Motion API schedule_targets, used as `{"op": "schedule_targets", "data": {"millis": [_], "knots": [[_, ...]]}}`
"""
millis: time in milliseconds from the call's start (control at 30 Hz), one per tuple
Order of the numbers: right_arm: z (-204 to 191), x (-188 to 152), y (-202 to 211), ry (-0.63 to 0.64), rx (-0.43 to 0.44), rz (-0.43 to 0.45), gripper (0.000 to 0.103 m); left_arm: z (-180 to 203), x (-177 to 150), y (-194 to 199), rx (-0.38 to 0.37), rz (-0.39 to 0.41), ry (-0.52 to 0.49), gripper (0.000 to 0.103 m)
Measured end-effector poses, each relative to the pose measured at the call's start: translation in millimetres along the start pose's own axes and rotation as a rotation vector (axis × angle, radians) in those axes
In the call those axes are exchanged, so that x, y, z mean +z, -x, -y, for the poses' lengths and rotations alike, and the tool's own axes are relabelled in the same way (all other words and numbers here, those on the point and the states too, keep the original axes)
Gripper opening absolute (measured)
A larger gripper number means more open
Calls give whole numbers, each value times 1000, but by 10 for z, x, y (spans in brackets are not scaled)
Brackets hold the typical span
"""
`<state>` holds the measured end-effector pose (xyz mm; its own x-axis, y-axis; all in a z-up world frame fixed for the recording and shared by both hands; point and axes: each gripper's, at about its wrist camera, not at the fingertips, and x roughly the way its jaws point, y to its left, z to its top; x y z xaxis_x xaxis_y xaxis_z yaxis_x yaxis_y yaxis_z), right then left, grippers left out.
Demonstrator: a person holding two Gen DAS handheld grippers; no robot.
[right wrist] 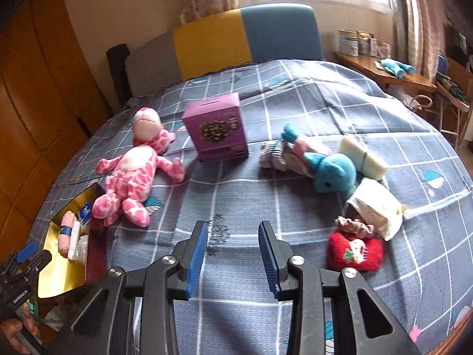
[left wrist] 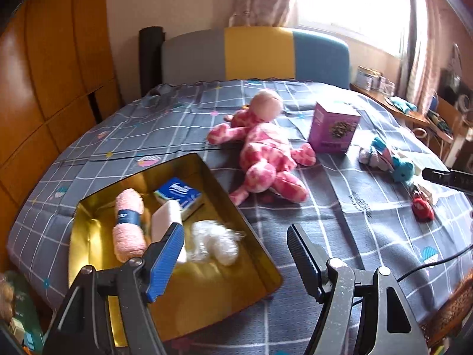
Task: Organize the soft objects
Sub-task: 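Move both open grippers back toward the pile of soft items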
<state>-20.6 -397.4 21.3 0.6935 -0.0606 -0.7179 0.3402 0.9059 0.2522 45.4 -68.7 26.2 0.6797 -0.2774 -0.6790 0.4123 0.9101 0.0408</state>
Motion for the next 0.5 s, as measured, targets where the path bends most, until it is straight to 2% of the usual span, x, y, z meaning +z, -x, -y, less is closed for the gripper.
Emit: {"op": "schedule_targets", "data": {"millis": [500], "knots": [[792,42,172,-193,-123,87,36,566,67,-111,-76,-13,-113,73]]}}
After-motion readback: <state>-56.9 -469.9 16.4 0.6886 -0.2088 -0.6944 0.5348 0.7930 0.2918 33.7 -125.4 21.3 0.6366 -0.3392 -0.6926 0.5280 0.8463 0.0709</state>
